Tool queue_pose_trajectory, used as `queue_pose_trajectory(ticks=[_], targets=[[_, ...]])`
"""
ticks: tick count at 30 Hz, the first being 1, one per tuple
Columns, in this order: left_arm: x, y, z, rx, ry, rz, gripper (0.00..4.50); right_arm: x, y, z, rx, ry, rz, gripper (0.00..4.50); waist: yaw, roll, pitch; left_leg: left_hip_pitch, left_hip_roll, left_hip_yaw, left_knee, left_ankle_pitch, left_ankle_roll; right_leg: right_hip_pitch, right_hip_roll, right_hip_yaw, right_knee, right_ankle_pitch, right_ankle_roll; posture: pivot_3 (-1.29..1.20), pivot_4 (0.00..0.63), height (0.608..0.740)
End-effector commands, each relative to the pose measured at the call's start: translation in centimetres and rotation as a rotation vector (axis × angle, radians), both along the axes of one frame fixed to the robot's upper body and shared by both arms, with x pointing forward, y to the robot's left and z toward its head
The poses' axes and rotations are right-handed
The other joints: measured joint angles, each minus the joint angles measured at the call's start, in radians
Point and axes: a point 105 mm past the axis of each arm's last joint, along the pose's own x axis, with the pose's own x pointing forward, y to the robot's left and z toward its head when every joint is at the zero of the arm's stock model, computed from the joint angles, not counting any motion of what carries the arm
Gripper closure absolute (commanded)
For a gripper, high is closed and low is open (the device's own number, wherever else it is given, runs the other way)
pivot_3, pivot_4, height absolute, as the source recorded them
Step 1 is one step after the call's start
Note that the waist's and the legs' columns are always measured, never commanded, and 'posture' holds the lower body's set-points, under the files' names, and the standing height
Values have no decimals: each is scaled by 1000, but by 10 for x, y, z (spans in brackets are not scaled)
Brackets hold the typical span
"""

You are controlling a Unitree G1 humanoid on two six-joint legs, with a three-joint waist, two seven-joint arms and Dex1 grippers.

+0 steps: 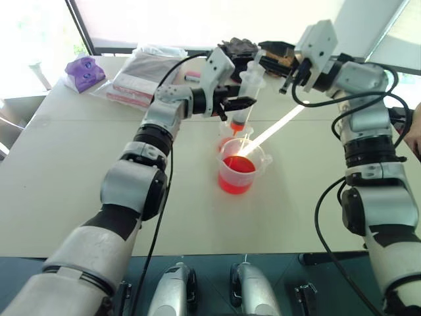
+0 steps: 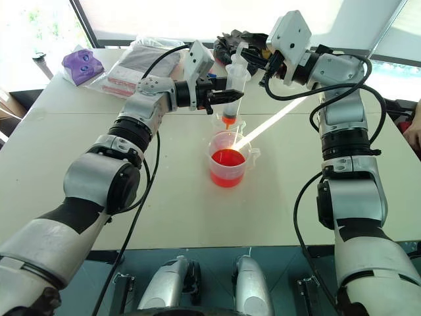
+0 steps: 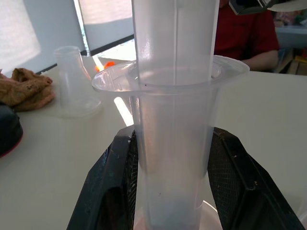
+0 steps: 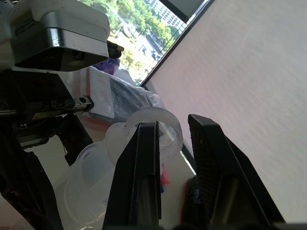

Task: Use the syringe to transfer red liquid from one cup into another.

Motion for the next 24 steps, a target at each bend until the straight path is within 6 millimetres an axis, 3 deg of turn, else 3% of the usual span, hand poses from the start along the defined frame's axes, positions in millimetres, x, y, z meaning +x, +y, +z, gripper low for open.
queue_pose_trajectory(ticks=[1, 15, 22, 24], targets=[[-11, -6, 60, -127, -142, -41, 2933, -2, 11, -12, -25, 31, 40, 3465, 0, 0, 0, 0, 0, 0, 0, 0, 0, 0, 0, 0, 0, 0, 0, 0, 150, 740], [-17, 0, 74, -166, -131, -73, 2933, -1, 19, -27, 10, 93, 55, 3465, 0, 0, 0, 0, 0, 0, 0, 0, 0, 0, 0, 0, 0, 0, 0, 0, 150, 740], [-19, 1, 71, -144, -119, -87, 2933, 2, 18, -26, 29, 98, 39, 3465, 0, 0, 0, 0, 0, 0, 0, 0, 0, 0, 0, 0, 0, 0, 0, 0, 150, 740], [-19, 1, 70, -143, -116, -85, 2933, 3, 15, -24, 37, 93, 25, 3095, 0, 0, 0, 0, 0, 0, 0, 0, 0, 0, 0, 0, 0, 0, 0, 0, 150, 740]])
